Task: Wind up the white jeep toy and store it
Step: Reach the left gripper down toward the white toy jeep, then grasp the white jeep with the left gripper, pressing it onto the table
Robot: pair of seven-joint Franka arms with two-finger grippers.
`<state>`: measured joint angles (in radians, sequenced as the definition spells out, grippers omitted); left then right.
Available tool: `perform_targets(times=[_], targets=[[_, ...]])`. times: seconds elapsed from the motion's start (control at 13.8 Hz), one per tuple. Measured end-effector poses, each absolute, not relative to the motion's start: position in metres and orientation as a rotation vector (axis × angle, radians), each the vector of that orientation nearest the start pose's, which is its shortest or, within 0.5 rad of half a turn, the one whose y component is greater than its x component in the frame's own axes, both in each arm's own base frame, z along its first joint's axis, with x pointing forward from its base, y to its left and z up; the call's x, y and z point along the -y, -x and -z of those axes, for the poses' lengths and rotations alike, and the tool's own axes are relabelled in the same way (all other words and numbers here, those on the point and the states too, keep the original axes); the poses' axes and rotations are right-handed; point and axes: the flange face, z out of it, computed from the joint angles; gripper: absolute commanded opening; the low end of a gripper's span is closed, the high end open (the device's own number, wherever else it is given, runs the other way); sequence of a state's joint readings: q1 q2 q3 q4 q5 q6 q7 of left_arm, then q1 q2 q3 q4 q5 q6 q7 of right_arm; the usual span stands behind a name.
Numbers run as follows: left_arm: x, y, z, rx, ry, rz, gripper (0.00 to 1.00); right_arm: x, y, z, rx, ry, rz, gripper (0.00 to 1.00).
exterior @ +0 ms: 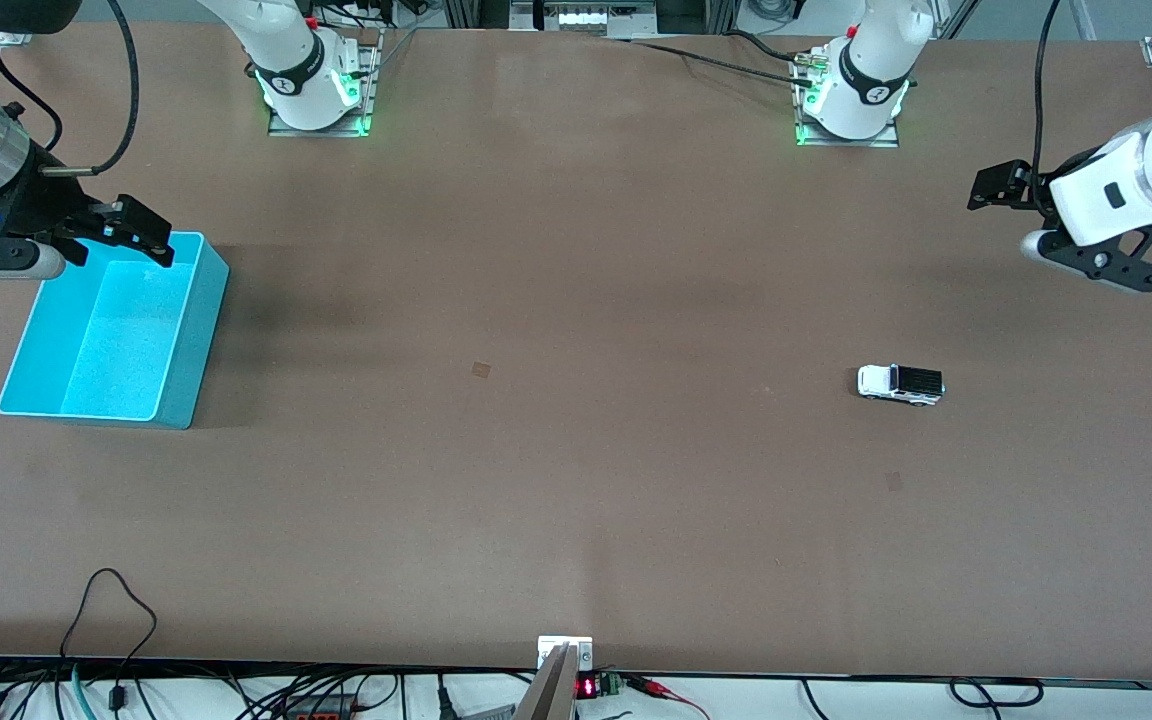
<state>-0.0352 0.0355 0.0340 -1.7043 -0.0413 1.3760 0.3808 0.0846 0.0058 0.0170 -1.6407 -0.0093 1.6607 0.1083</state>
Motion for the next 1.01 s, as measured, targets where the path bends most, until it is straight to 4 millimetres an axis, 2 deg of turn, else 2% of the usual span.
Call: perform_targets(times=[0.22,0.58,1.01], targets=[[0.000,-0.548,-0.497,-0.976,3.074,-0.560,1.00,-0.056,-0.560,-0.596,-0.009,3.149,0.023,1.00],[-0.006,-0.562,-0.412,-1.574,2.801,-0.396,1.00,-0.056,-0.560,-0.596,-0.009,3.149,0.022,1.00],[-0.006,-0.559,-0.311,-2.008,2.453,-0.172,1.00,-0.056,-0.560,-0.596,-0.009,3.149,0.021,1.00]])
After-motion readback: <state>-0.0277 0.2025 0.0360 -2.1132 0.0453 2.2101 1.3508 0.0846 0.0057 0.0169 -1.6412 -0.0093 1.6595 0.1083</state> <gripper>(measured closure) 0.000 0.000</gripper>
